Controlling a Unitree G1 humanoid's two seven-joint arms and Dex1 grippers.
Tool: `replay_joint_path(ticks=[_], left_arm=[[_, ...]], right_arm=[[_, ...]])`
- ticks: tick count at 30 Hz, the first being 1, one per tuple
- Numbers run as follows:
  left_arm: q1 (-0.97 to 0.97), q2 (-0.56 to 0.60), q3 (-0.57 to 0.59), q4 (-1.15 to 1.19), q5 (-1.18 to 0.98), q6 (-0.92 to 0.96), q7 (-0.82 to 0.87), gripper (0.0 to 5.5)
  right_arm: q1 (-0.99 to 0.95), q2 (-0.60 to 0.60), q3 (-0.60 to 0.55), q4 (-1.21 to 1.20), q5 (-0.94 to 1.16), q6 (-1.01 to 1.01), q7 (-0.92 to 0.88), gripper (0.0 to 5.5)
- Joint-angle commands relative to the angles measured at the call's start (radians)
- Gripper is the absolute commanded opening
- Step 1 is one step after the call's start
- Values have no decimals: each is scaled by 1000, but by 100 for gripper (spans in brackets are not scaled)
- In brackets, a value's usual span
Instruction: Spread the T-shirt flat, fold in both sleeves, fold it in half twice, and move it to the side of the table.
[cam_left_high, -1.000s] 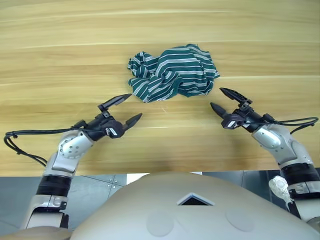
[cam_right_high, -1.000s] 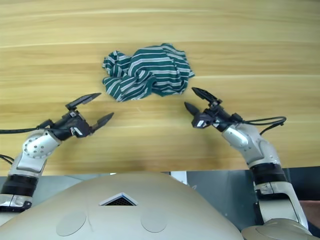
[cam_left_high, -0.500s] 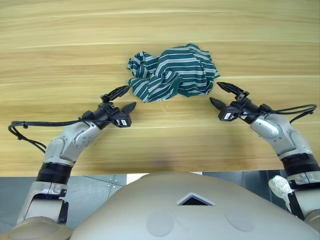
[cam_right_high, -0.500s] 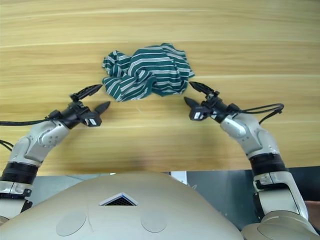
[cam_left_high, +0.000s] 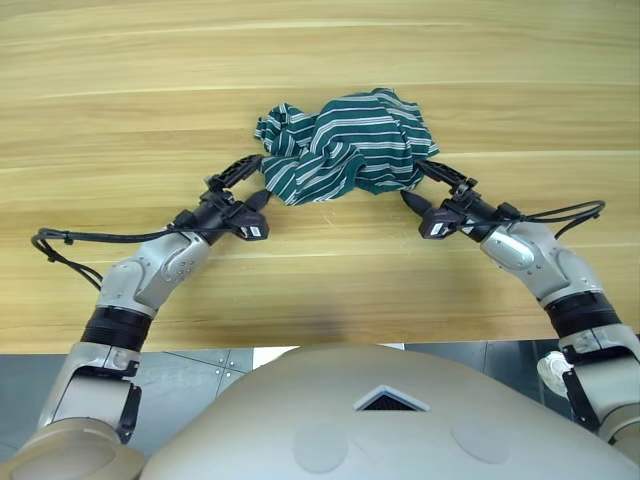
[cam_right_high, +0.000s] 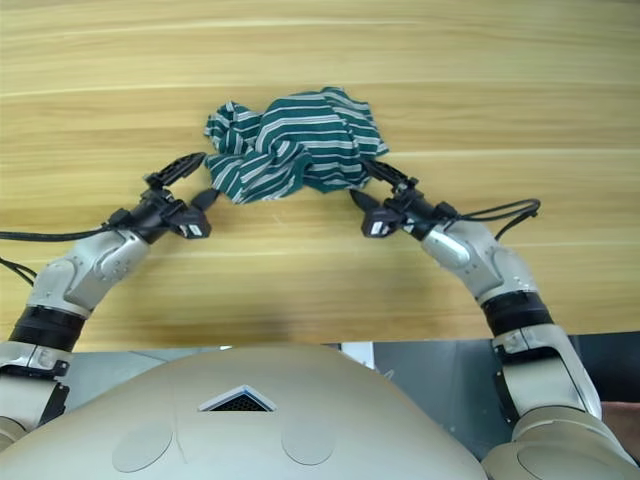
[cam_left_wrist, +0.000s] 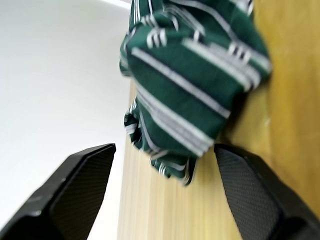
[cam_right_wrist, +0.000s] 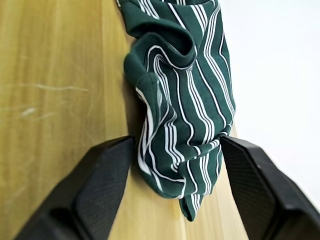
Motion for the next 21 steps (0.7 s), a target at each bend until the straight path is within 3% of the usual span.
replay_joint_path(ticks=[1, 5, 15, 21], left_arm=[[4, 1, -27, -15, -29, -37, 11, 365], [0, -4, -42, -1, -45, -53, 11, 365], [-28, -25, -87, 50, -56, -59, 18, 365], [-65, -21, -82, 109, -32, -27, 80, 279]], right_arm=[[12, 10, 37, 73, -40, 28, 15, 262], [4, 14, 45, 91, -35, 28, 5, 176], [1, 2, 43, 103, -24, 32, 7, 28], [3, 1, 48, 105, -19, 32, 7, 0]])
